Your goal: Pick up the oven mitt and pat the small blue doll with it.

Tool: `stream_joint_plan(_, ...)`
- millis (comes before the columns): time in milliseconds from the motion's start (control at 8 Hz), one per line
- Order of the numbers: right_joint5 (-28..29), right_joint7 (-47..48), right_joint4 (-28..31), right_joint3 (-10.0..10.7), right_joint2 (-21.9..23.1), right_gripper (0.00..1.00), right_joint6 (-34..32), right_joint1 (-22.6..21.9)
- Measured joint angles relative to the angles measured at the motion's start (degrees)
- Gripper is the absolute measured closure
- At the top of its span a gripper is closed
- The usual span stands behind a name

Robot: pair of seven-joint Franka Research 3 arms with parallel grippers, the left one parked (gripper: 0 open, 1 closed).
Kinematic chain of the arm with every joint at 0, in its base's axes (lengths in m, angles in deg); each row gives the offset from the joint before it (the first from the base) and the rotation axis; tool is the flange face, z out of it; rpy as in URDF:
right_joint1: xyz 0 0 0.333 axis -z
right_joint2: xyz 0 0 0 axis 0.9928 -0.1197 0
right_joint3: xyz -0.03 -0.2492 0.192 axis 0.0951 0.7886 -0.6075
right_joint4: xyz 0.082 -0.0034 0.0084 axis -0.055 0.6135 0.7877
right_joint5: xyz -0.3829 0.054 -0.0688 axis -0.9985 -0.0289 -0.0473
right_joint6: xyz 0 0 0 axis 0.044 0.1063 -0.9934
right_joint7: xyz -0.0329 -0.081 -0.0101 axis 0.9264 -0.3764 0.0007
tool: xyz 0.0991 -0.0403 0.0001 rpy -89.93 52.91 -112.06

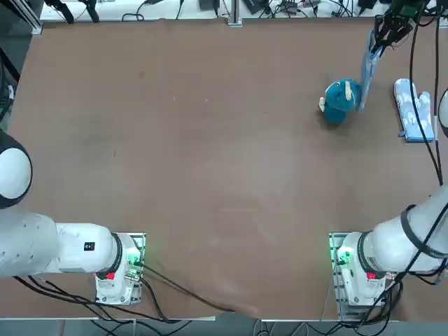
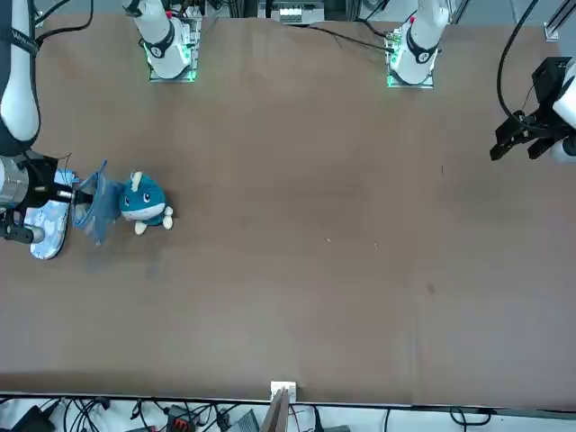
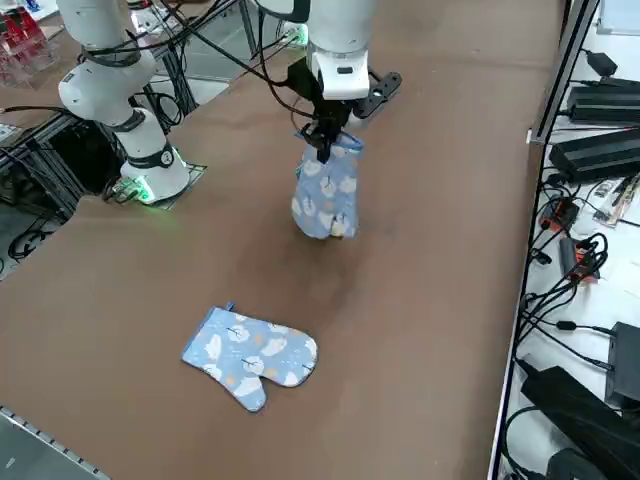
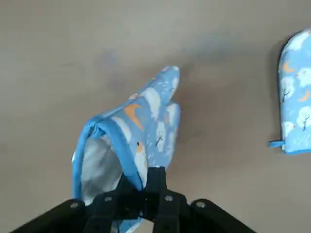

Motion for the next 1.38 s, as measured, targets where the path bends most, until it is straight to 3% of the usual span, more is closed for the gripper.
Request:
stream_joint_plan(125, -2.85, 0.03, -0.68, 0.15, -0.27, 0.96, 0.2, 0.05)
stream_joint_plan(500, -19.3, -2.73, -1.61, 0.74, -0.29, 0.96, -0.14, 0.91)
stream_joint_plan(750, -26.88, -9.2, -1.67, 0.99, -0.3, 0.96, -0.08, 4.48)
stream_joint_plan(1125, -35.76, -17.58, -0.43, 1.07, -0.78, 0.96, 3.84, 10.67)
stream_joint_plan(1375, -38.54, -20.99, 1.66, 1.14, -1.45, 0.96, 8.92, 13.97)
